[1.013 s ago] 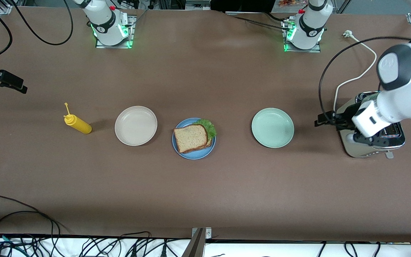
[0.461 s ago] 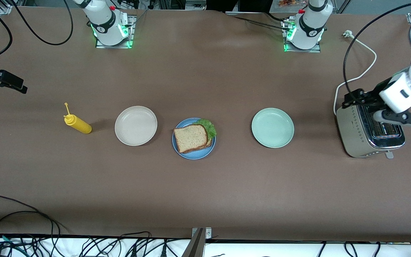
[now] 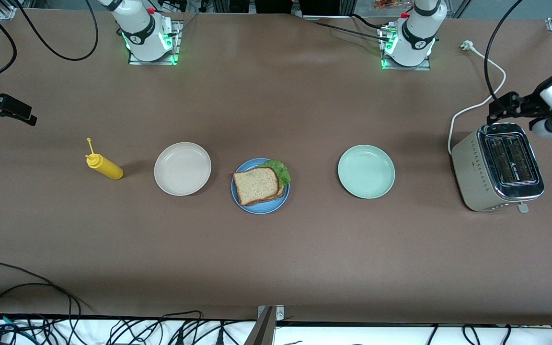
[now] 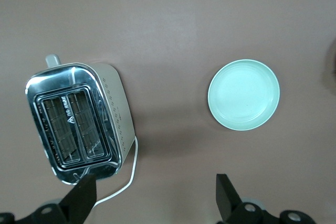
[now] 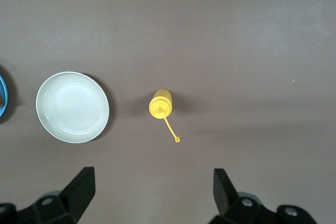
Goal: Make sandwich in blue plate with both arms
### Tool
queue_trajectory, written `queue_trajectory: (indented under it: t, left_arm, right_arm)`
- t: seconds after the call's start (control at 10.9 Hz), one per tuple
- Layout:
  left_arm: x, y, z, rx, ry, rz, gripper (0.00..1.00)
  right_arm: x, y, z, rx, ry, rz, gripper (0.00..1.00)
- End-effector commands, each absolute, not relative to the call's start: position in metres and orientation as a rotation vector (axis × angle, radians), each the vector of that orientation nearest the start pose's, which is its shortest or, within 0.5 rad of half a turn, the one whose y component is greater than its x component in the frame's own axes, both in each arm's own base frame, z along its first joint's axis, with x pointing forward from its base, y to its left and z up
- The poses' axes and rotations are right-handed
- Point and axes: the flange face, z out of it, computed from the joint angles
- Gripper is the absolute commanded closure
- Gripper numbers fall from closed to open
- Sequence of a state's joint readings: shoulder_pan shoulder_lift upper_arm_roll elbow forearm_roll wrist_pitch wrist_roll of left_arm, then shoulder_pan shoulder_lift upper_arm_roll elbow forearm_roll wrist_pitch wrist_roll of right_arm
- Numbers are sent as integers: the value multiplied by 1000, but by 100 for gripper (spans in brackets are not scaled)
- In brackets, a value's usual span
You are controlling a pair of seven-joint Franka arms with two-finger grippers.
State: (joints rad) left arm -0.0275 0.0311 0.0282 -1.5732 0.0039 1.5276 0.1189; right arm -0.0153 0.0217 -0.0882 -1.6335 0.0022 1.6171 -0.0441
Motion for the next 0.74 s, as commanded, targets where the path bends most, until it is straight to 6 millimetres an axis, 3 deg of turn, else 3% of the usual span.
queue_trajectory:
  t: [0.0, 0.28, 0.64]
  left_arm:
    - [554, 1, 642, -3102, 104, 71, 0]
    - [545, 2, 673, -3101, 99, 2, 0]
    - [534, 3, 689, -3097, 90, -45, 0]
  right_arm:
    - [563, -58, 592, -3139, 80, 50, 0]
    - [563, -58, 592, -3139, 82, 50, 0]
    - [563, -58, 592, -3139, 80, 50, 0]
